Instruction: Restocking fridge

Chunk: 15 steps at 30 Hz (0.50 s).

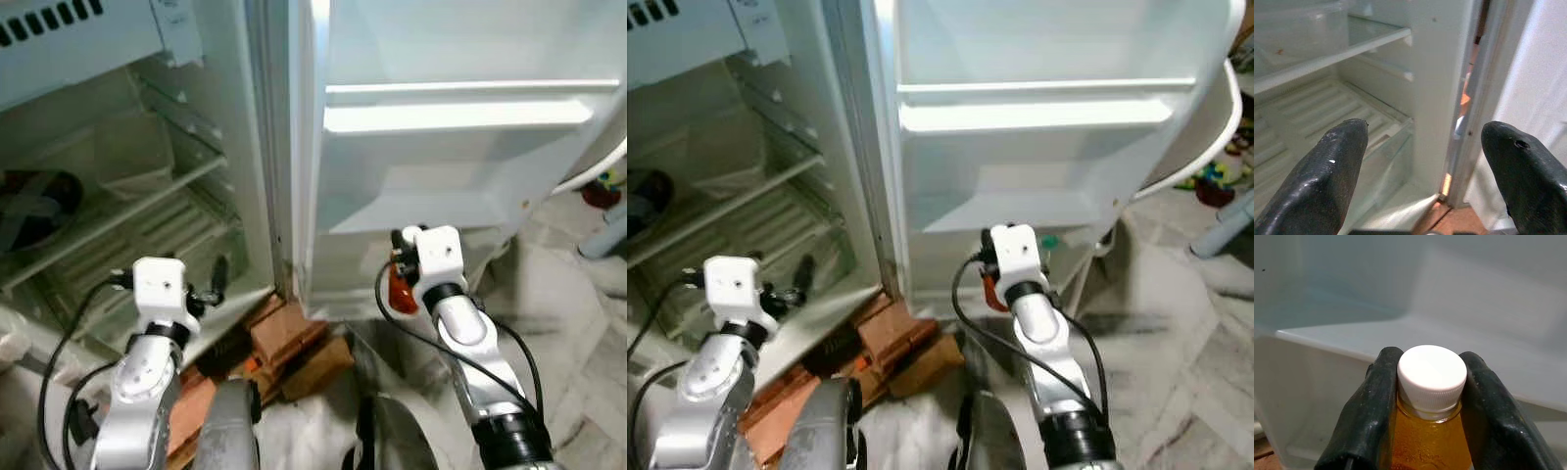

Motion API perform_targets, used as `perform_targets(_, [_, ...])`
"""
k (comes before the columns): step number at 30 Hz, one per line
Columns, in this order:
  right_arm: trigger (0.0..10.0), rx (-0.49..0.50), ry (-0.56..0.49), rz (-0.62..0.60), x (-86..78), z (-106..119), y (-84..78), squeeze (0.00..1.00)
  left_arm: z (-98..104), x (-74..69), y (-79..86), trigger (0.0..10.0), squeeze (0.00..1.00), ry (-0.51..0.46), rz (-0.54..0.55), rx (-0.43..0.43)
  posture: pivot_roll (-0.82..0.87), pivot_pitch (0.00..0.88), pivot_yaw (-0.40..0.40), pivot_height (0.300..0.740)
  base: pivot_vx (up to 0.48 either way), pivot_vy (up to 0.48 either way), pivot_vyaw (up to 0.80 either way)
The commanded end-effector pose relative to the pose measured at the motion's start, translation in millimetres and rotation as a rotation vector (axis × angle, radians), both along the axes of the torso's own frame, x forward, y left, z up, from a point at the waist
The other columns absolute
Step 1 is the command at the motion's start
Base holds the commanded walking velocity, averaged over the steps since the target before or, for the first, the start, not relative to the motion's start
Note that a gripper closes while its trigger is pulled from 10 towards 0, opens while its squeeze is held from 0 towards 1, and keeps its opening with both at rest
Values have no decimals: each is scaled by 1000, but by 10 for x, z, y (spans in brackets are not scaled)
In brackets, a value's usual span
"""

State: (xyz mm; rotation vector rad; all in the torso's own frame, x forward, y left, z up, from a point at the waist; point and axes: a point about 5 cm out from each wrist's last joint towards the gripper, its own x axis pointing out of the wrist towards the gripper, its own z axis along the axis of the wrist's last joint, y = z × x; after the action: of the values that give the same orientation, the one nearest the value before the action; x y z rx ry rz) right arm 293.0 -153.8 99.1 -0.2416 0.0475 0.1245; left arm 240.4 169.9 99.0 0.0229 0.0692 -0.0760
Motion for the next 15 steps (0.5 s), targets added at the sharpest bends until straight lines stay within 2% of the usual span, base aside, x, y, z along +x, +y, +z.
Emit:
perform_targets(1, [10000, 0, -10, -17, 1, 21, -22, 0, 8, -17, 23, 10000, 0, 2, 4, 7, 112, 101, -38, 631, 0, 0, 0])
perform_targets(9, [10000, 11, -10, -17, -6, 21, -12, 0, 15, -26, 28, 10000, 0, -1, 5, 5, 110, 104, -37, 582, 0, 0, 0])
perform_targets(12, [10000, 18, -15, -12, -5, 26, -7, 0, 17, -28, 26, 10000, 0, -3, 2, 5, 111, 104, -37, 578, 0, 0, 0])
perform_targets(15, [10000, 25, -22, -6, -1, 40, 6, 0, 19, -29, 24, 10000, 0, -5, -2, 4, 112, 105, -36, 578, 315, -330, 0])
